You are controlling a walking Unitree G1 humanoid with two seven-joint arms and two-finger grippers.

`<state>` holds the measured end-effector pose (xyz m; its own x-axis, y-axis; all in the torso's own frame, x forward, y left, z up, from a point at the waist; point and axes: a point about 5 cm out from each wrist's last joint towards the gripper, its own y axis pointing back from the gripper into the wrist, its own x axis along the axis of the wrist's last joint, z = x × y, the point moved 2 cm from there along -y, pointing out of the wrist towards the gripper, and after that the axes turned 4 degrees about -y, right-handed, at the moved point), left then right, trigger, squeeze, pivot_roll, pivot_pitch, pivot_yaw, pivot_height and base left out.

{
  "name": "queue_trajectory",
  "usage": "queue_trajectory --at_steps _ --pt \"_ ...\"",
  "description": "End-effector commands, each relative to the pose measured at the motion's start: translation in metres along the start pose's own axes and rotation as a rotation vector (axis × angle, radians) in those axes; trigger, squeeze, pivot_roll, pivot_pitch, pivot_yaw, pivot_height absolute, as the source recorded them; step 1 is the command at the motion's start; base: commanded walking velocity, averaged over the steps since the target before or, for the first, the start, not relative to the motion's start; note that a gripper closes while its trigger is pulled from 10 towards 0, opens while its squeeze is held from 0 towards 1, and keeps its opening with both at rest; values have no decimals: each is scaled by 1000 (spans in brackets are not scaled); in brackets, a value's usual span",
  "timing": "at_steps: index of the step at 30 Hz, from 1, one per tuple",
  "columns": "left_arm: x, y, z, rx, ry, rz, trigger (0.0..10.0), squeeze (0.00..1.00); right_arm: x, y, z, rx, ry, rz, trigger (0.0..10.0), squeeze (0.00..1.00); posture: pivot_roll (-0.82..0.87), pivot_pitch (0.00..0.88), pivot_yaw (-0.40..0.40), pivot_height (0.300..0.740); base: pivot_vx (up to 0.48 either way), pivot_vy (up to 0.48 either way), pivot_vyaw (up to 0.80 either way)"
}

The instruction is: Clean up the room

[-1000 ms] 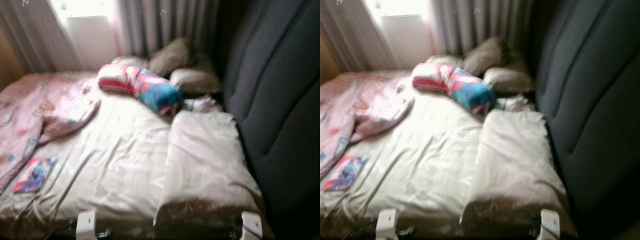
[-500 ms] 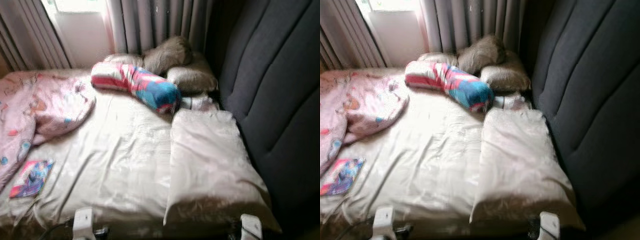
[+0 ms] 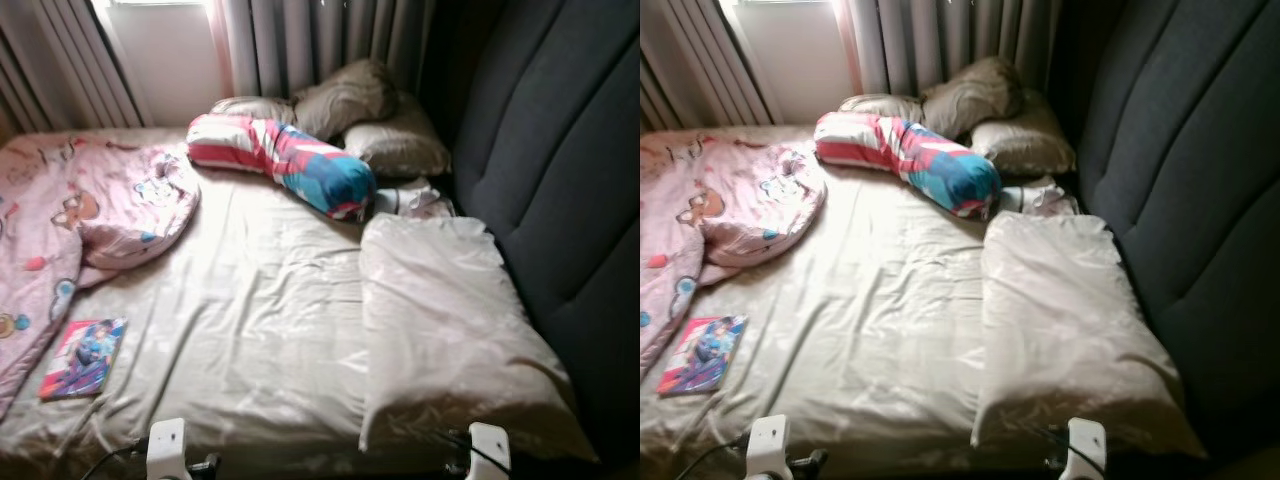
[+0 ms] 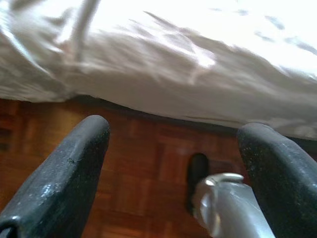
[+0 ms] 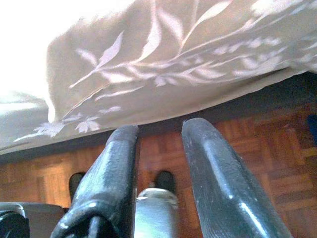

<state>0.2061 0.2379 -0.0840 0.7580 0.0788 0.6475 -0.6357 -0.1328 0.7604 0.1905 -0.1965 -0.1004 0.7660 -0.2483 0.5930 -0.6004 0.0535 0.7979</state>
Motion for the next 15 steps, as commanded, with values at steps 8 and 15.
queue_trajectory --at_steps 8,15 --pt "-1 -1 7 -10 -3 -10 10000 0 -3 0 -7 0 9 -4 10000 0 9 0 29 740 0 338 573" --pt "-1 -1 7 -11 -6 -9 10000 0 -2 -1 -10 5 5 -5 10000 0 15 0 29 740 0 339 0"
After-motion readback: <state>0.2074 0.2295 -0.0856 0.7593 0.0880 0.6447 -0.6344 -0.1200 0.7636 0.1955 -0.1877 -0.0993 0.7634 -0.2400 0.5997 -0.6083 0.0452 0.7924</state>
